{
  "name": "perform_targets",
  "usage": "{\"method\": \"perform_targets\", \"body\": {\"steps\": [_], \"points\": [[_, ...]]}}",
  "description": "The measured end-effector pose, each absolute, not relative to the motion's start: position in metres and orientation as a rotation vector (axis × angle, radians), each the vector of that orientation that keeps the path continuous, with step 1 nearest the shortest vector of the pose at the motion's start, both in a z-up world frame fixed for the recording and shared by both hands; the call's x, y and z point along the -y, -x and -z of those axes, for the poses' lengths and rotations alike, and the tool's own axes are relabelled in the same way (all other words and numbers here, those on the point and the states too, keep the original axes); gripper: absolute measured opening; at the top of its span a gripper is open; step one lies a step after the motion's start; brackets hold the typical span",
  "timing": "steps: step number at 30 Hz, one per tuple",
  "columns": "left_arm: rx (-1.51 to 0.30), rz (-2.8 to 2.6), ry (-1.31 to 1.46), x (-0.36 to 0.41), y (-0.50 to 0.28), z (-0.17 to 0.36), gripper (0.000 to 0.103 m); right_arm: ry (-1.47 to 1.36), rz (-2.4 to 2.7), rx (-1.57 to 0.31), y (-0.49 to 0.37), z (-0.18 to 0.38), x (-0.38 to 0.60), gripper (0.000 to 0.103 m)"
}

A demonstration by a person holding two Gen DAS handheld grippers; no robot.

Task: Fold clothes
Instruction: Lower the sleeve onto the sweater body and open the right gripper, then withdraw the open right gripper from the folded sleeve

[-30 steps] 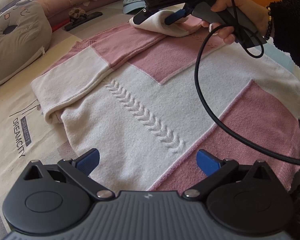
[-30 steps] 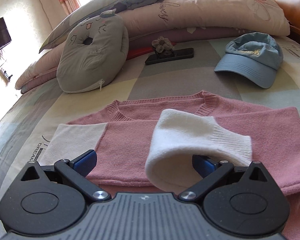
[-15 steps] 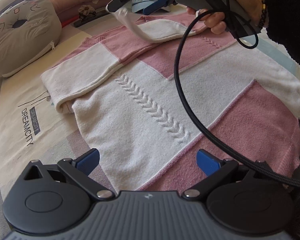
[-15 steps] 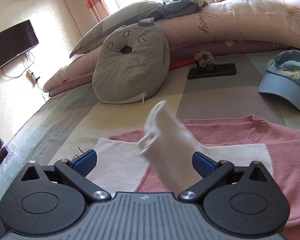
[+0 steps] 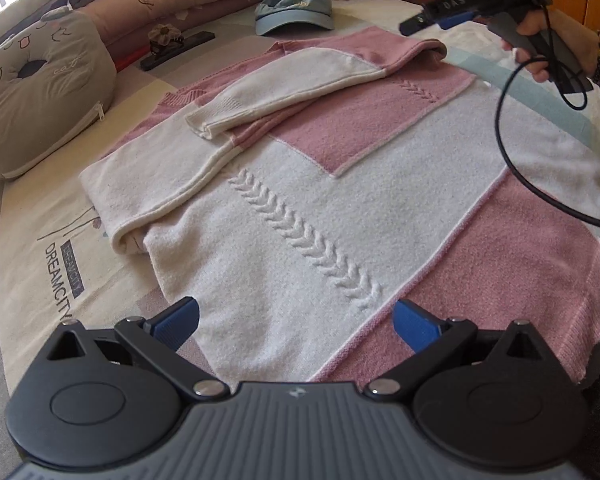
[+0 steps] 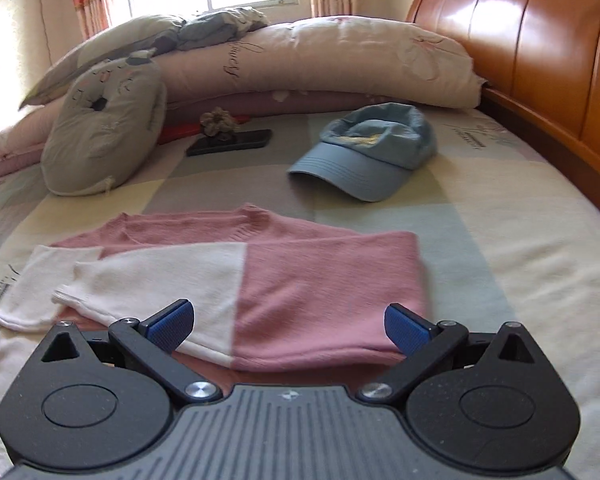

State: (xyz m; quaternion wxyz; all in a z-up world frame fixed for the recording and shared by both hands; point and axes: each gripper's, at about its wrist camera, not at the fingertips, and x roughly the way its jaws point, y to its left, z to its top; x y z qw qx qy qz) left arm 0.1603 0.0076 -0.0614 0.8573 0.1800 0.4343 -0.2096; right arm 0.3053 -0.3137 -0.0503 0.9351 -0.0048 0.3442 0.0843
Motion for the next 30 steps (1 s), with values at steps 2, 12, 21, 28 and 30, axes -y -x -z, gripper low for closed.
{"method": "perform_targets", "body": {"steps": [2, 12, 21, 28, 30], "points": [[-0.889, 0.442, -0.402, -0.001, -0.172, 0.058, 0.102, 0.062, -0.091, -0.731, -0.296, 0.060, 0.336, 0.103], [-0.767, 0.546, -0.470, 0.070, -0.219, 0.044, 0.102, -0.085, 0.016, -0.772, -0.314, 0.093, 0.387, 0.103], [-0.717, 0.556, -0.488, 0.094, -0.275, 0.045, 0.102, 0.047, 0.031, -0.784, -0.311, 0.101, 0.392, 0.103], [-0.753, 0.422, -0.331, 0.092, -0.356, 0.068, 0.102, 0.039, -0.098, -0.674, -0.301, 0.065, 0.379, 0.080], [-0.794, 0.393, -0.288, 0.087, -0.370, 0.081, 0.102, 0.020, -0.156, -0.663, -0.309, 0.059, 0.367, 0.061]]}}
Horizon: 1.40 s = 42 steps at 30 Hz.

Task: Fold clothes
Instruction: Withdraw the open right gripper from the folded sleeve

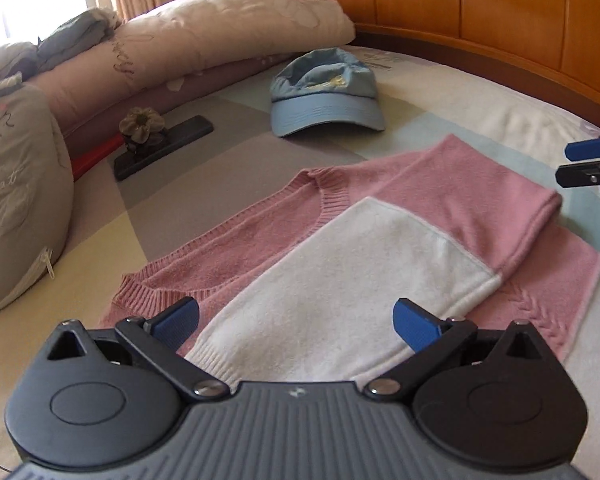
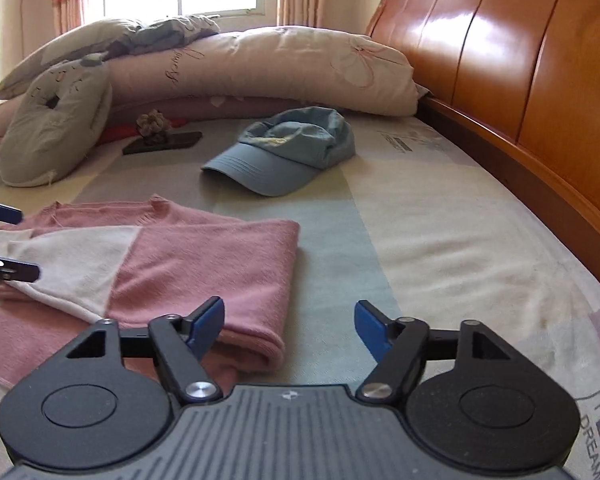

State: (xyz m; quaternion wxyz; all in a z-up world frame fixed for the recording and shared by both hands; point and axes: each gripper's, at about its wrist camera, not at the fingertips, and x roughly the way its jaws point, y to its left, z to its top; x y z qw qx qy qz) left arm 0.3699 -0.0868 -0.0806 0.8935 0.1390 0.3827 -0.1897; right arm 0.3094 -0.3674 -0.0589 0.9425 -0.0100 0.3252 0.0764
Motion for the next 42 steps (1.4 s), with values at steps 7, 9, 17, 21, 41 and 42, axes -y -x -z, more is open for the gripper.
{"method": "perform_targets", "body": {"steps": [7, 9, 17, 21, 41, 42], "points": [[-0.842, 0.423, -0.106, 0.042, -0.380, 0.104, 0.103, 0.027, -0.215, -0.745, -0.330, 0.094, 0.349, 0.042], [-0.858, 0.408, -0.103, 0.037, -0.382, 0.100, 0.103, 0.017, -0.215, -0.732, -0.328, 0.095, 0.353, 0.041], [-0.829, 0.521, -0.023, 0.055, -0.381, 0.086, 0.102, -0.037, -0.262, -0.696, -0.320, 0.074, 0.335, 0.043], [-0.834, 0.516, -0.093, 0.060, -0.372, 0.096, 0.102, 0.012, -0.260, -0.752, -0.323, 0.094, 0.324, 0.043], [-0.832, 0.537, -0.240, 0.061, -0.306, 0.048, 0.102, 0.020, -0.269, -0.739, -0.252, 0.056, 0.319, 0.076], [-0.827, 0.542, -0.265, 0.058, -0.296, 0.040, 0.102, 0.028, -0.270, -0.744, -0.244, 0.054, 0.317, 0.078]]}}
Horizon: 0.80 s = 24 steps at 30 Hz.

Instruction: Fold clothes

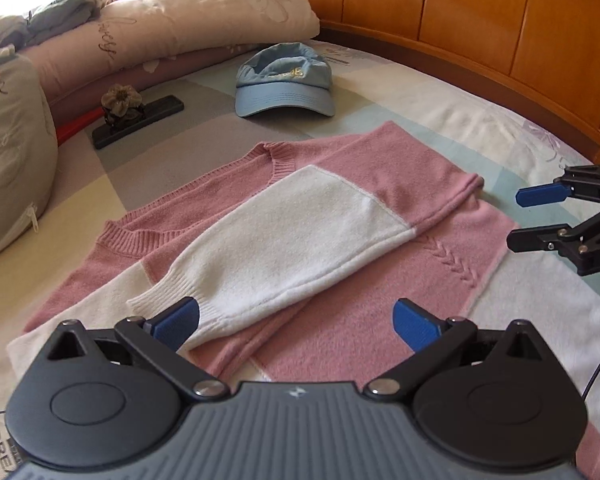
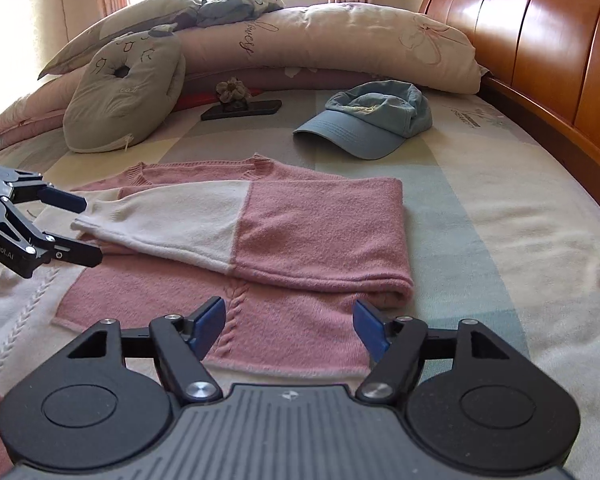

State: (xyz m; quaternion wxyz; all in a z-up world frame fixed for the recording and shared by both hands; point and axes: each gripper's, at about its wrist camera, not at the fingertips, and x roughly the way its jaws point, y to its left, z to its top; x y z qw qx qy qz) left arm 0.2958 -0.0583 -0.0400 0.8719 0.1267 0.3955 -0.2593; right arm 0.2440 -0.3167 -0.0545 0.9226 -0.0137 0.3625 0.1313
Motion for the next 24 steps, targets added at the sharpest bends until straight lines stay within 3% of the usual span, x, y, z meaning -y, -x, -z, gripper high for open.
{"method": "perform_targets", "body": {"steps": [6, 17, 24], "points": [[-0.809, 0.541, -0.386, 0.047, -0.240, 0.019, 0.102, 0.030, -0.291, -0.795, -0.205, 0.060, 0.303, 0.085], [-0.923, 0.503, -0.301, 0.047, -0.159, 0.096, 0.102, 0.052, -0.248, -0.860, -0.154, 0.096, 0.293, 0.089], [-0.898, 0.457, -0.224, 0.031, -0.120, 0.083, 0.102, 0.046, -0.185, -0.861, -0.114, 0.093, 0.297, 0.092]]}}
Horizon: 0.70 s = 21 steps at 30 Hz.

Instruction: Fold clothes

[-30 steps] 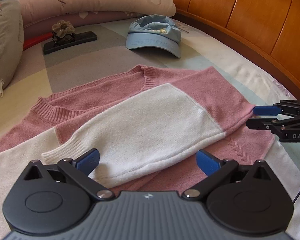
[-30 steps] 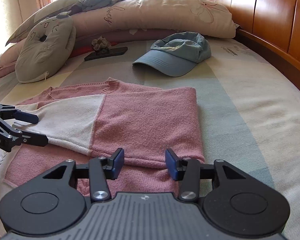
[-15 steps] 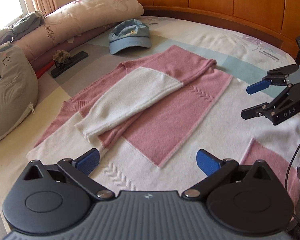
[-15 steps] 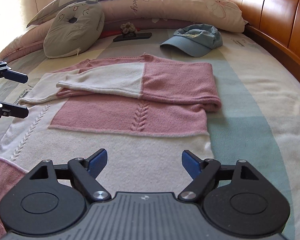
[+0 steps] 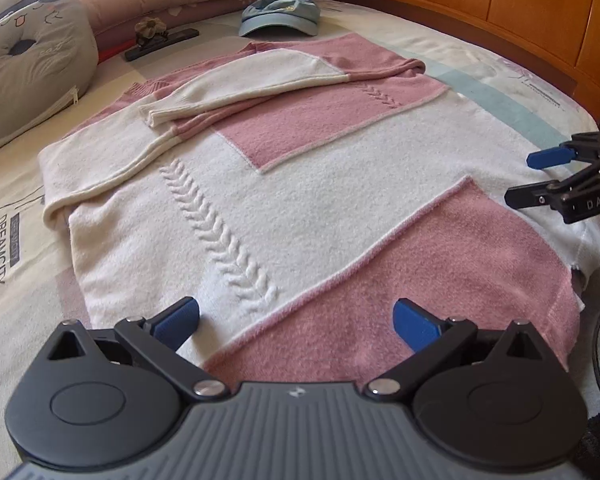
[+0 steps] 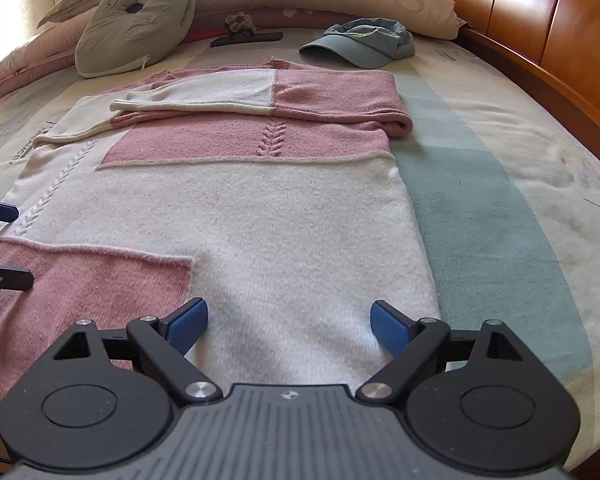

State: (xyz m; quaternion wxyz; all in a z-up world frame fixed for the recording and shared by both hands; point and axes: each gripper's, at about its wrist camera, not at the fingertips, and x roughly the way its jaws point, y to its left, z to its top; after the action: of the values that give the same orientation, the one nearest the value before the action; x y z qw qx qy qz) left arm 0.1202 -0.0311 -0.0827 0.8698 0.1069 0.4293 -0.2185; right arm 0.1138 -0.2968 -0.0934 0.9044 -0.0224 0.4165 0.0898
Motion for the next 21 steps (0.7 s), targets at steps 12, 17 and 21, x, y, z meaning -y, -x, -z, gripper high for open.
{"method": "perform_targets", "body": {"steps": [12, 17, 21], "points": [[-0.921, 0.539, -0.175, 0.030, -0.077, 0.087, 0.102, -0.033, -0.130, -0.847, -0.074, 0.098, 0.282, 0.100], [-0.878, 0.517, -0.142, 0.008, -0.087, 0.064, 0.102, -0.030, -0.104, -0.854, -0.069, 0.097, 0.280, 0.101], [-0.816, 0.441, -0.132, -0.007, -0.132, 0.048, 0.102, -0.062, -0.113, -0.847, -0.068, 0.090, 0.277, 0.101]]}}
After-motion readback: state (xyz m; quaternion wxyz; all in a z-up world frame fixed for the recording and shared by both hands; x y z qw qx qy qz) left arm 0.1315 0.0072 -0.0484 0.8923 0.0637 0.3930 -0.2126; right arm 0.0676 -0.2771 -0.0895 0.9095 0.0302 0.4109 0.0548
